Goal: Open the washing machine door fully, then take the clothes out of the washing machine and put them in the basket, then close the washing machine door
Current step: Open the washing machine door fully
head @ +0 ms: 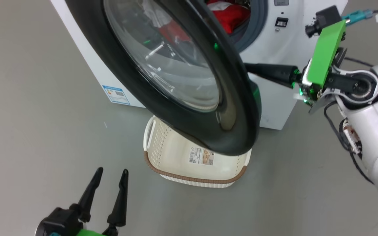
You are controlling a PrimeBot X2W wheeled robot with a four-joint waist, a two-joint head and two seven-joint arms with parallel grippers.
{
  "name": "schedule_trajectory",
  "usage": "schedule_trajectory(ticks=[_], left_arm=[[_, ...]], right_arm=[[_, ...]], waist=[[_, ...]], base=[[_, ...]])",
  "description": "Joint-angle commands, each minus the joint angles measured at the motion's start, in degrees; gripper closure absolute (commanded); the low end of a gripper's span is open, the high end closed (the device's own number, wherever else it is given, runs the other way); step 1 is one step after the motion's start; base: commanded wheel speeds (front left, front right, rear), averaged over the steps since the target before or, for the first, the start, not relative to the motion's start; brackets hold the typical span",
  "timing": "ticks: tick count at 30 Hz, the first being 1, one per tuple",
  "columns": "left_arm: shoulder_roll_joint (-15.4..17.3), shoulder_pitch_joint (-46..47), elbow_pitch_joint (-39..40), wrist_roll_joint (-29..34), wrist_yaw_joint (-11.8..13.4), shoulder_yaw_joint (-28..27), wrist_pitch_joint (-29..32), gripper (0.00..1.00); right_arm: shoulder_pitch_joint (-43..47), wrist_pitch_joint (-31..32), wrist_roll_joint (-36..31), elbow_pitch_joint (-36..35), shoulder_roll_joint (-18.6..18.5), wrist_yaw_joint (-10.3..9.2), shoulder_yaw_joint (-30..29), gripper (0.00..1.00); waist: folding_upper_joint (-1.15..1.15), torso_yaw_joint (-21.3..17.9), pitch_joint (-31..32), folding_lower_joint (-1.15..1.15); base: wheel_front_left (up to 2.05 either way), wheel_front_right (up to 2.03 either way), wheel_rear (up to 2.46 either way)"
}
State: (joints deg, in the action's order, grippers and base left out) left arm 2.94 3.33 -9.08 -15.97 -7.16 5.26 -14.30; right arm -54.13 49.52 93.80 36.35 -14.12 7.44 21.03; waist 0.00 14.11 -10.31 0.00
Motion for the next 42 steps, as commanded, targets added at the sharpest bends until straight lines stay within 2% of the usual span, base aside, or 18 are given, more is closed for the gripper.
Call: schedule_trajectory(ticks=[1,11,23,31,42], left_arm=[[0.5,-0.4,1.8,0.6,-0.3,-2.2,-0.7,0.00],[0.3,-2.3,2.5,1.6,-0.3,-2.0,-0.7,0.00],[0.1,-5.0,2.8,2.3,-0.3,-2.6,-0.7,0.00],[0.0,-6.4,2.9,2.6,-0.3,-3.2,-0.7,0.00],[0.0,-6.7,3.1,2.4,-0.3,-3.6,-0.7,0.00]], right_arm=[[1.6,0.7,0.9,-2.7,1.3,0.05,0.6,1.00],[7.8,1.7,1.6,-8.7,2.3,0.05,2.0,1.00],[15.9,0.8,1.7,-16.1,3.6,0.05,3.2,1.00],[20.5,-1.2,0.7,-18.2,5.7,0.05,3.9,1.00],[21.7,-4.0,-2.2,-18.9,8.9,0.05,6.2,1.00]], waist=[[0.00,0.5,0.9,0.00],[0.00,2.7,2.9,0.00],[0.00,7.7,6.2,0.00],[0.00,11.2,8.0,0.00],[0.00,15.1,8.6,0.00]], base=[[0.00,0.00,0.00],[0.00,0.00,0.00],[0.00,0.00,0.00],[0.00,0.00,0.00],[0.00,0.00,0.00]])
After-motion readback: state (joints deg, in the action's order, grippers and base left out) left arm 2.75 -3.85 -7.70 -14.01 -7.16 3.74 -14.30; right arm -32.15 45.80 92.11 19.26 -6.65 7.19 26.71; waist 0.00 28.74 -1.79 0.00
